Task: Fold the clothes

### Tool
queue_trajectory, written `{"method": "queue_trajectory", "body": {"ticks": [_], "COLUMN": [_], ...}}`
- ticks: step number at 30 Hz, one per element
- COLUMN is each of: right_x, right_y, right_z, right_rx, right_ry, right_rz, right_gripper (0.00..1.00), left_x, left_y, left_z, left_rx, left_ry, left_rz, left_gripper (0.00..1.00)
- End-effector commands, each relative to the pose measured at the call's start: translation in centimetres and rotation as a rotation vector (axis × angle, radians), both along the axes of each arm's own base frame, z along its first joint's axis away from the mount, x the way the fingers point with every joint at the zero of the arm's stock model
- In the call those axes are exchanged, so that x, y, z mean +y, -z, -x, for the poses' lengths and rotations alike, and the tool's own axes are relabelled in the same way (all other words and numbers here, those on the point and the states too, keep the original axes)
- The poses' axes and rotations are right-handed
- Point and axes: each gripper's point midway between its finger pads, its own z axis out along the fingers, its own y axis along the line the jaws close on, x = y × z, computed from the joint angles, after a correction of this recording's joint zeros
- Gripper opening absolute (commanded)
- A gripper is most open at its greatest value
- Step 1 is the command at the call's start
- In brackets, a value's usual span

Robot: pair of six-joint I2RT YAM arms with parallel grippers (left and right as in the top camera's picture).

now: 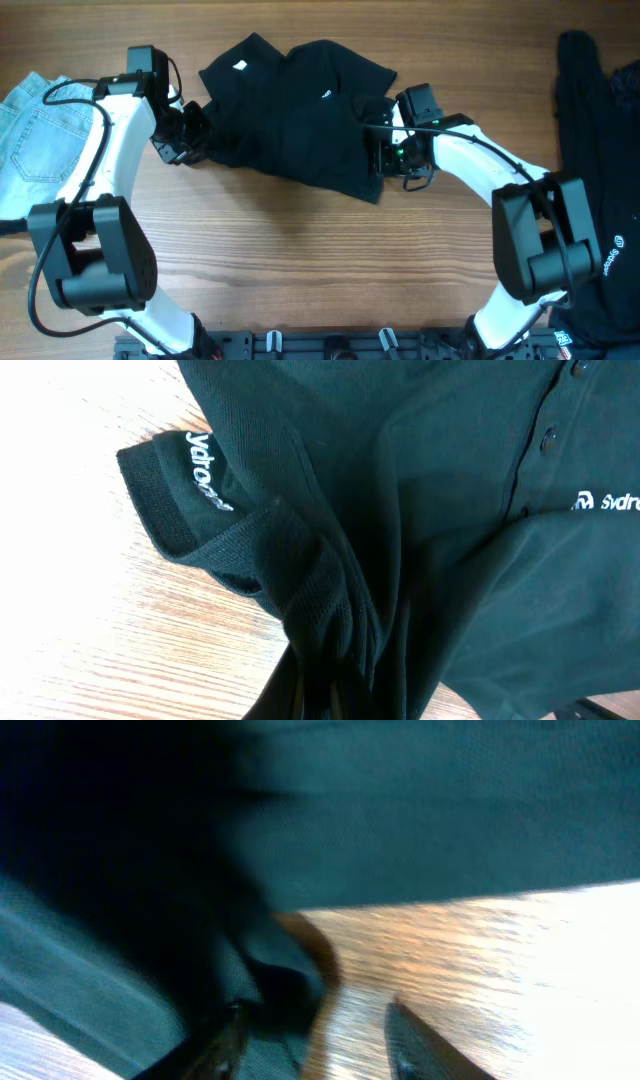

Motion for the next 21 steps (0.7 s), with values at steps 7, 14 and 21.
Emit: {"method": "queue_trajectory", "body": {"ticks": [7, 14, 21], "right_x": [0.8, -15.1, -17.4], "right_y": [1.0, -16.7, -21.5], "right_z": [1.0, -3.8, -0.2], "right_rx": [0.050, -0.158, -0.187], "right_ry": [-0.015, 0.312, 0.330], "right_rz": [-0.011, 0.259, 0.273], "right_gripper": [0.04, 0.04, 0.04], "left_x": [0.1, -0.1, 0.9], "left_y": [-0.7, -4.2, -14.4], "left_z": [-0.1, -2.3, -2.0], "left_rx": [-0.022, -0.182, -0.449], "left_ry": [0.006, 0.094, 0.076], "left_rz": [-0.005, 0.053, 0.004], "left_gripper": [0.04, 0.04, 0.04]}}
